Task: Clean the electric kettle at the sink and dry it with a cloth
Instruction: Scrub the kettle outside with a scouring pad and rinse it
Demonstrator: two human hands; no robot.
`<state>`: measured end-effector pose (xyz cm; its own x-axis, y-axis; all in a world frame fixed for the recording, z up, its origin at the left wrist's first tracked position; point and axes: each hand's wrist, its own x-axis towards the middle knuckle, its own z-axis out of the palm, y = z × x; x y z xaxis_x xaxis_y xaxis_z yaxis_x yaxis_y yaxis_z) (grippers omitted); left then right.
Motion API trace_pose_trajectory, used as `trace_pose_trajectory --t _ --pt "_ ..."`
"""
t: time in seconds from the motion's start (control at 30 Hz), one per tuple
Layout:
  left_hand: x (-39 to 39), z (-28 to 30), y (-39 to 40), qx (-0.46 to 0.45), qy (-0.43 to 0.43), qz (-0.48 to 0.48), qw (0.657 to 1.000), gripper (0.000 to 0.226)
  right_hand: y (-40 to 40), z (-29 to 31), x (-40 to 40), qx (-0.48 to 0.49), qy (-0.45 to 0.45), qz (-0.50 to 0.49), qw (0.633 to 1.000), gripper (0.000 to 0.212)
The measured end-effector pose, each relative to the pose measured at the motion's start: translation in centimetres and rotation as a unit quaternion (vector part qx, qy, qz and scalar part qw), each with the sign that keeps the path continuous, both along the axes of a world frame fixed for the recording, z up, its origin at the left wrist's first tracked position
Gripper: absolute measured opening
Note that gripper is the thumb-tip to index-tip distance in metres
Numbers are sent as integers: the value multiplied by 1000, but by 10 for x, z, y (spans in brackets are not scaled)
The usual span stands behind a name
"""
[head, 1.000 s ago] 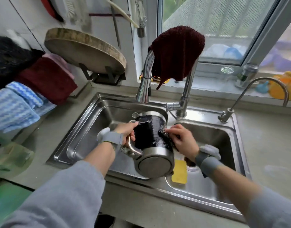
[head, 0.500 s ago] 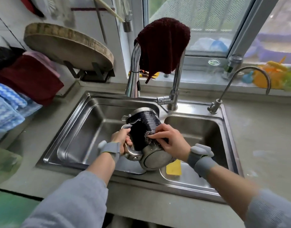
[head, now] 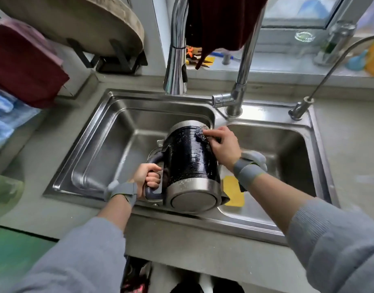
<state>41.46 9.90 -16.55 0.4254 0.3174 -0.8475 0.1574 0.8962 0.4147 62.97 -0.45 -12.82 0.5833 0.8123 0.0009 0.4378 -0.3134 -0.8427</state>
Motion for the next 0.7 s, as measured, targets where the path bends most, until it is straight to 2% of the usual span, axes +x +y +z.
trace_pose_trajectory --t 0.13,0.23,0.37,0.43,0.53,0.63,0.7 --pt "-12 -14 -10 -35 30 7 999 59 -48 8 -37 56 42 99 993 28" --pt "-19 -12 -10 -40 41 -11 998 61 -46 4 -34 50 48 124 990 27" --pt "-22 -11 -11 -31 65 -20 997 53 6 -27 -13 -37 21 44 998 27" --pt "-24 -13 -14 -26 76 -17 997 57 16 -41 -16 -66 22 12 998 28" --pt "-22 -13 -15 -12 94 -28 995 61 -12 -34 -24 -42 50 7 998 27" --pt "-21 -11 -12 -3 101 -30 994 60 -46 -17 -29 -7 119 24 993 29" --pt "-21 -11 -13 4 112 -36 993 59 -41 -21 -24 -23 93 27 995 29"
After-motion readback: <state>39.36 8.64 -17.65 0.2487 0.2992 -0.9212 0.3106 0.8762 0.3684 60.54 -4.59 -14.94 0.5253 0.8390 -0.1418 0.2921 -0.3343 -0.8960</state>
